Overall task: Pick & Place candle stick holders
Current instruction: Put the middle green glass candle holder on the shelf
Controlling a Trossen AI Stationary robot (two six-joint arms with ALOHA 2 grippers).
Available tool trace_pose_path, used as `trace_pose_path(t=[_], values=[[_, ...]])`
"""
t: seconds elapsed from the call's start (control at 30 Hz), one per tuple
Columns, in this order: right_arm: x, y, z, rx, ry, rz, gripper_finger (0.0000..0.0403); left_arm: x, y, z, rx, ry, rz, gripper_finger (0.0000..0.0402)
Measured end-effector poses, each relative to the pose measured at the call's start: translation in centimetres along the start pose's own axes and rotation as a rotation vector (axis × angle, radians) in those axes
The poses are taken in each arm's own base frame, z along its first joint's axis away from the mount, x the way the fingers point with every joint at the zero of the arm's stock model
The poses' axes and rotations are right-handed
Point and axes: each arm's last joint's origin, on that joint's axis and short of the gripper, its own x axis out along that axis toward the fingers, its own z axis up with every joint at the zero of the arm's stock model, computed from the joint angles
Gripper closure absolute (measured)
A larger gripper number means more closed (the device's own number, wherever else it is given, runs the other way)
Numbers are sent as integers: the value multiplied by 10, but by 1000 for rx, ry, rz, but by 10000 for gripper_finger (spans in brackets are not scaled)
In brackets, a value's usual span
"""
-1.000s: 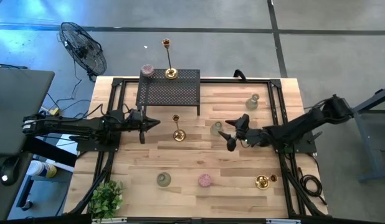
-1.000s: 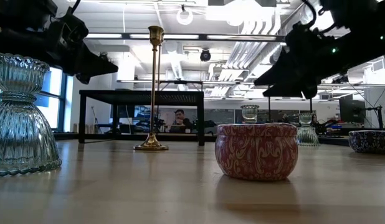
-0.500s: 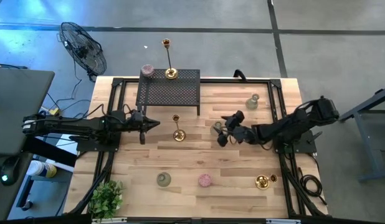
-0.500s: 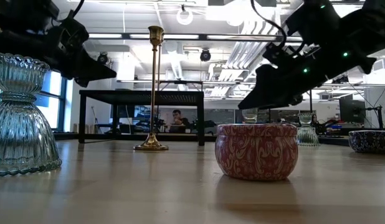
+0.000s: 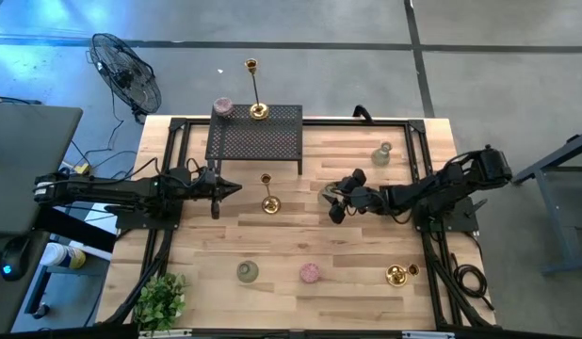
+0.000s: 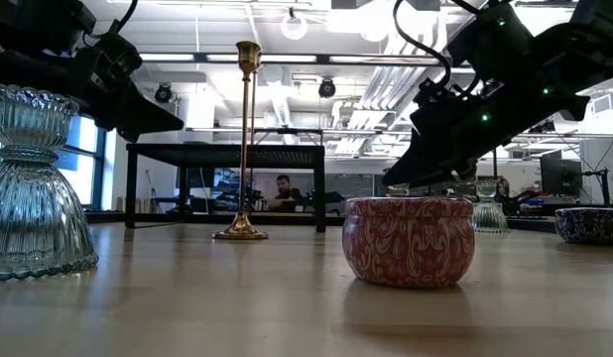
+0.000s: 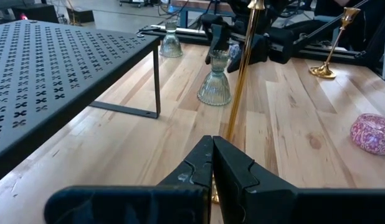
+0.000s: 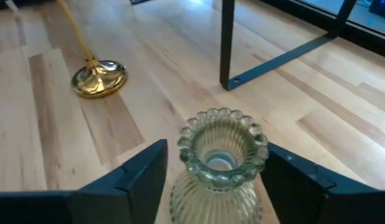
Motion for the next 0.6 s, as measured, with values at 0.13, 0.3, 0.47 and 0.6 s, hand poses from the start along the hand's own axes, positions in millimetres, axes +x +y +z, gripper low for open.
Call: trace_pose_path(t=[0.13,0.3,0.47,0.6], values=[[0,1,0,-8,5,18,209,0,0,0,0,0,0,397],[0,2,2,-11,-7,52,247,0,0,0,0,0,0,397],[0,3,3,-8,-12,59,262,0,0,0,0,0,0,397],[0,3,2,-8,-11,61,261,0,0,0,0,0,0,397]])
